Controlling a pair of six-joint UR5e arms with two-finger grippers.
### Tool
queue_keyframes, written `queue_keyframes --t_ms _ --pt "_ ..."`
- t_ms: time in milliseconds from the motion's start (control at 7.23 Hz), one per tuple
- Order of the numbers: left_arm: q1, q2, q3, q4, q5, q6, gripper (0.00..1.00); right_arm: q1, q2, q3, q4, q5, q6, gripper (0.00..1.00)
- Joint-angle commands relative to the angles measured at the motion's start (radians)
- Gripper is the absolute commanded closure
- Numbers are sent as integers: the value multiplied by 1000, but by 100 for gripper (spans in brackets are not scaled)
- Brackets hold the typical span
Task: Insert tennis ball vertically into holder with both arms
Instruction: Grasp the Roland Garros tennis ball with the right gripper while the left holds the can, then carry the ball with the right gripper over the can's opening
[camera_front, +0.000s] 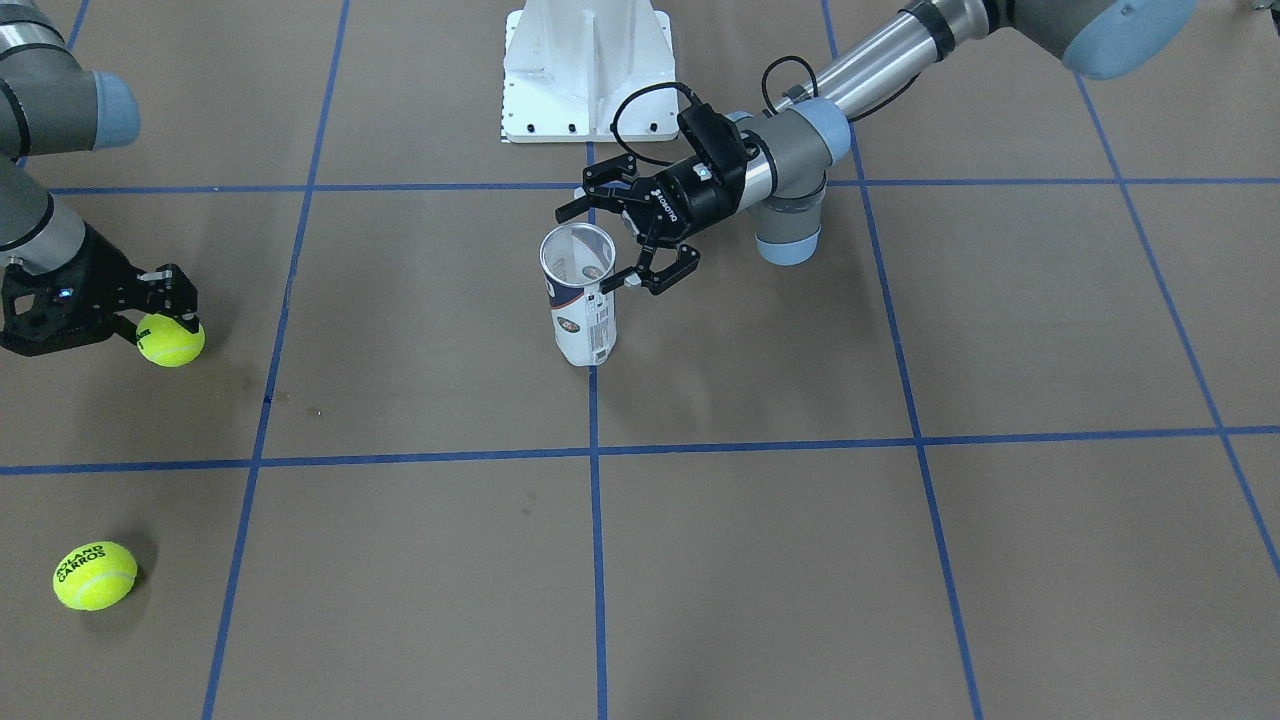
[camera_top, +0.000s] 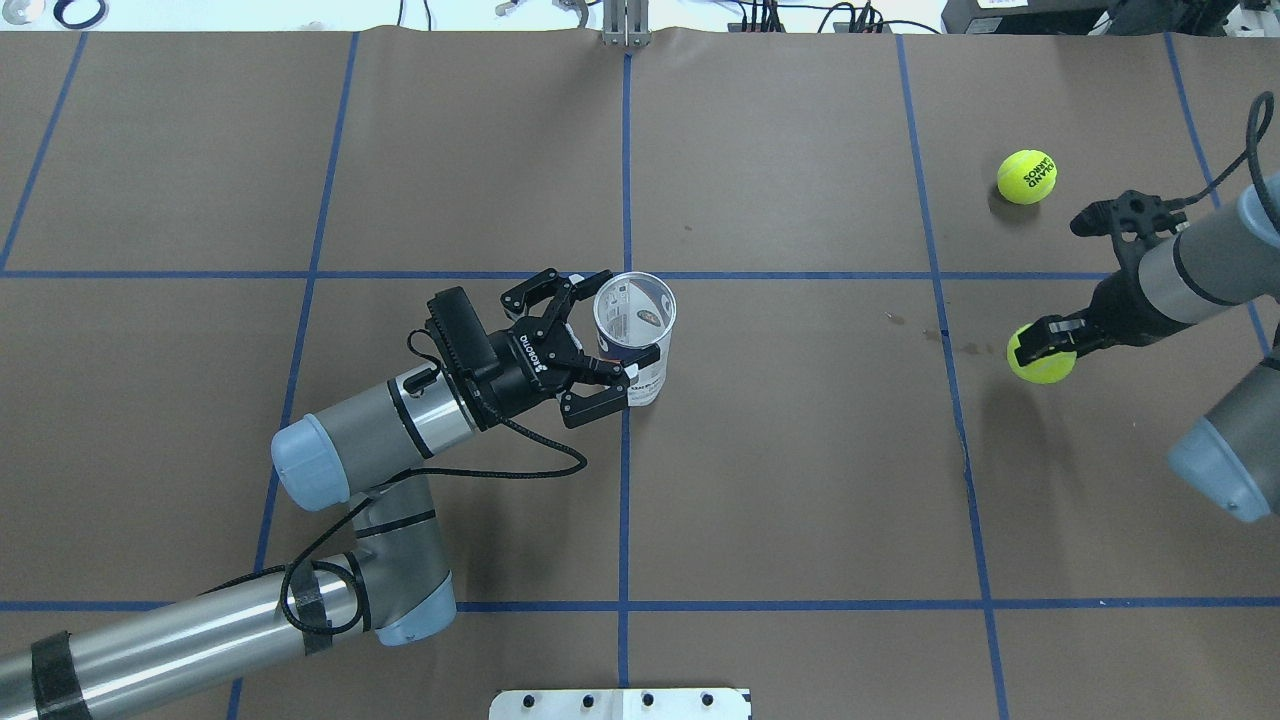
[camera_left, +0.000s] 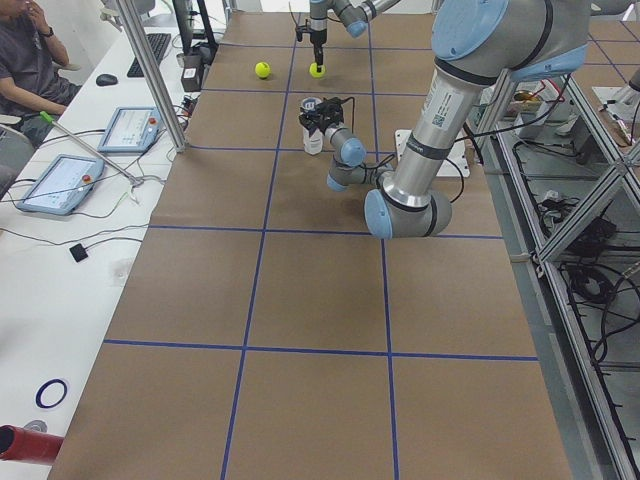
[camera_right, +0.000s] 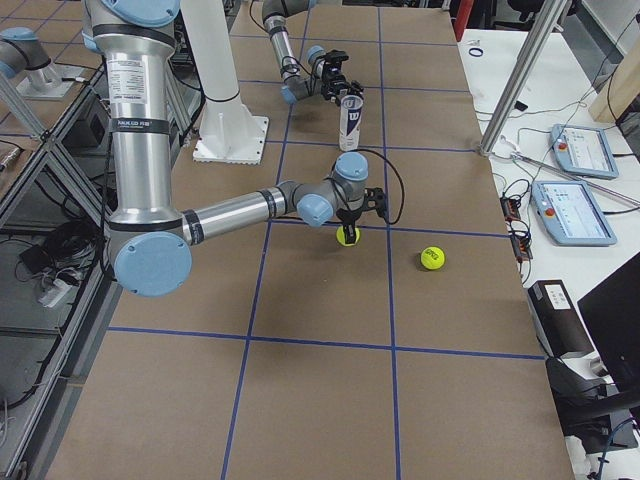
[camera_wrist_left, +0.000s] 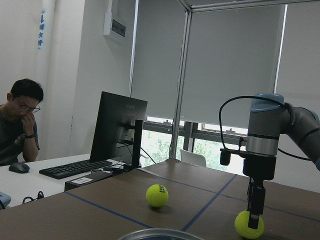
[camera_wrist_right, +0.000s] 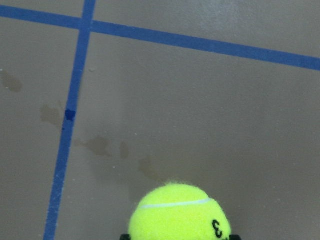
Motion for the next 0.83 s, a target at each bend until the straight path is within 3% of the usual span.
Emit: queue_keyframes --t_ms 0,138,415,691 --pt "0 0 0 0 0 0 1 0 235 86 -259 7 175 100" --pt "0 1 2 0 0 0 1 -13 355 102 -370 20 252 100" --pt "2 1 2 1 0 0 1 -80 499 116 -397 21 477 100" --pt "2 0 2 1 0 0 1 -129 609 93 -402 9 578 100"
